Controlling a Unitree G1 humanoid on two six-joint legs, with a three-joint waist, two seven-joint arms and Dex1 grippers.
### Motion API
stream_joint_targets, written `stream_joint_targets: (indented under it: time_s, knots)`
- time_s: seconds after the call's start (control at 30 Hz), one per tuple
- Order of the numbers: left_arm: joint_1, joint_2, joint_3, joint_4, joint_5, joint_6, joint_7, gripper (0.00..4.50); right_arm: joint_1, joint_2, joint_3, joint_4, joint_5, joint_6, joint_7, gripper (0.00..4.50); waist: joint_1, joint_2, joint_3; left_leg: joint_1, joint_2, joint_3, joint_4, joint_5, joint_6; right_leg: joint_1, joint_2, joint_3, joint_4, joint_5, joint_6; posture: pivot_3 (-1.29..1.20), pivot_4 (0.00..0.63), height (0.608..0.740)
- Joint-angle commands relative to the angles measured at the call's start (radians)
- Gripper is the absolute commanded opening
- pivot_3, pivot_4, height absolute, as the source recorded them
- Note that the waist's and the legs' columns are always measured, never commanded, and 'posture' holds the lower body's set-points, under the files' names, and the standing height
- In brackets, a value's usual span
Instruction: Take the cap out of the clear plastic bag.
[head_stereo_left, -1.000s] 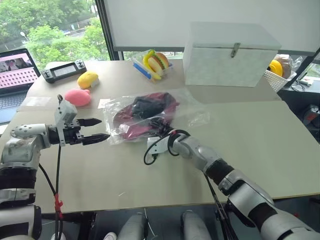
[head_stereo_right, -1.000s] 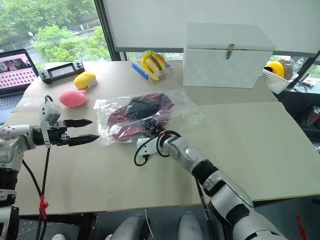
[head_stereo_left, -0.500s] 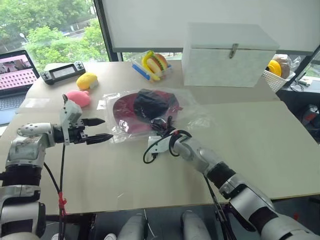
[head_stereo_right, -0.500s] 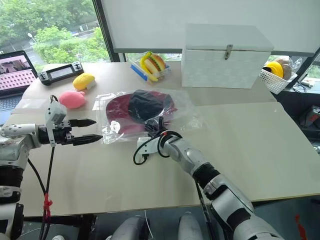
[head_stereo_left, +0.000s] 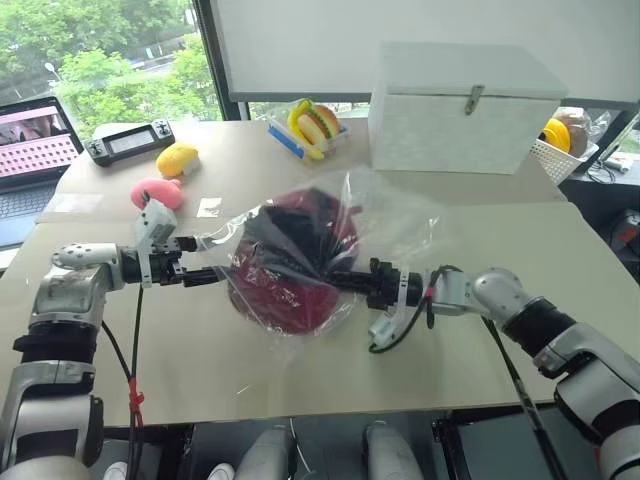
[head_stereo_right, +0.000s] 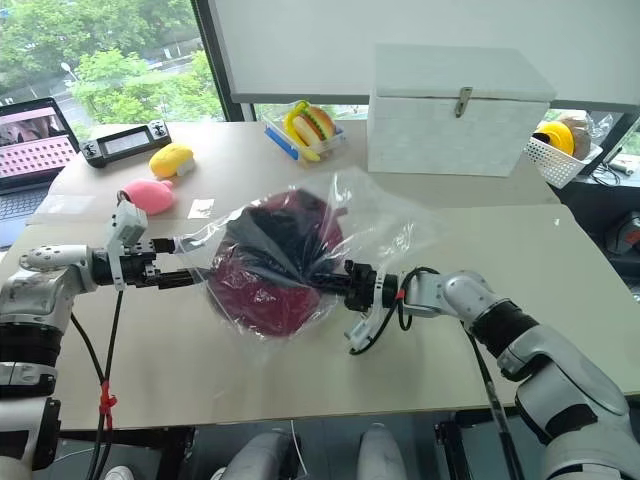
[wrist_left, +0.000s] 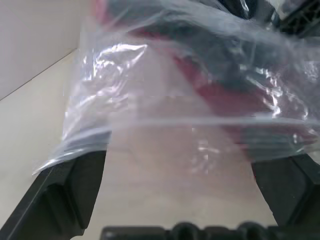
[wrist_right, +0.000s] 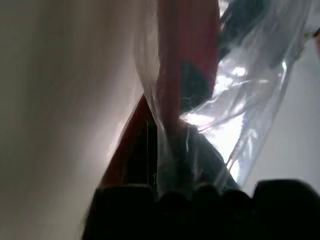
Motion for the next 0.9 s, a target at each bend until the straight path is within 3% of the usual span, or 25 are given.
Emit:
stream_joint_targets:
  time_s: [0.03, 0.1, 0.23, 0.33, 0.47, 0.7, 0.8, 0.9]
  knots:
    - [-0.020, 0.012, 0.010, 0.000, 0.002, -0.013, -0.010, 4.50, -0.003, -0.044, 0.074, -0.015, -0.105, -0.114, -0.154, 0.04, 0.000, 0.000, 0.000, 0.000, 0.000, 0.000, 0.000, 0.000, 0.000, 0.000, 0.000, 0.000, 0.000, 0.000, -0.001, 0.00, 0.150, 0.740]
    - [-0.020, 0.015, 0.007, 0.006, 0.004, -0.014, -0.019, 4.50, -0.032, -0.050, 0.110, 0.030, -0.163, -0.131, -0.247, 0.04, 0.005, 0.000, 0.000, 0.000, 0.000, 0.000, 0.000, 0.000, 0.000, 0.000, 0.000, 0.000, 0.000, -0.001, -0.001, 0.00, 0.150, 0.740]
    - [-0.011, 0.019, 0.012, -0.001, 0.007, -0.014, -0.022, 4.50, -0.159, 0.004, 0.203, 0.373, -0.286, -0.039, -0.404, 0.04, 0.002, 0.000, 0.000, 0.000, 0.000, -0.001, 0.000, 0.001, -0.001, 0.002, 0.001, 0.001, 0.000, -0.002, -0.003, 0.00, 0.150, 0.740]
    - [0.006, 0.028, 0.022, -0.021, 0.001, -0.003, -0.020, 4.50, -0.241, 0.047, 0.241, 0.602, -0.301, 0.037, -0.457, 0.04, 0.000, -0.001, 0.000, 0.003, 0.000, -0.001, 0.000, 0.001, -0.002, 0.004, 0.001, 0.001, 0.000, -0.002, -0.004, 0.00, 0.150, 0.740]
    - [0.029, 0.046, 0.034, -0.041, -0.004, 0.006, -0.020, 4.50, -0.284, 0.075, 0.299, 0.761, -0.305, 0.101, -0.507, 0.04, 0.000, -0.002, 0.000, 0.005, 0.000, -0.002, 0.000, 0.002, -0.002, 0.004, 0.002, 0.002, 0.000, -0.001, -0.005, 0.00, 0.150, 0.740]
    - [0.018, 0.066, 0.076, -0.080, -0.034, 0.014, -0.002, 4.50, -0.275, 0.125, 0.375, 0.857, -0.309, 0.187, -0.547, 0.04, -0.002, -0.007, -0.003, 0.008, 0.000, -0.003, 0.000, 0.002, -0.002, 0.006, 0.003, 0.003, 0.000, -0.001, -0.005, 0.00, 0.150, 0.740]
    - [0.018, 0.089, 0.081, -0.131, -0.051, 0.035, -0.028, 4.50, -0.281, 0.144, 0.431, 0.828, -0.344, 0.214, -0.605, 0.04, -0.003, -0.011, -0.006, 0.013, 0.001, -0.004, 0.000, 0.002, -0.002, 0.011, 0.004, 0.003, -0.001, -0.001, -0.005, 0.00, 0.150, 0.740]
    - [-0.083, 0.156, 0.094, -0.153, -0.121, 0.155, -0.108, 4.50, -0.282, 0.156, 0.509, 0.694, -0.402, 0.216, -0.704, 0.04, -0.003, -0.012, -0.006, 0.018, 0.001, -0.006, 0.000, 0.002, -0.002, 0.017, 0.008, 0.005, -0.001, -0.003, -0.005, 0.00, 0.150, 0.740]
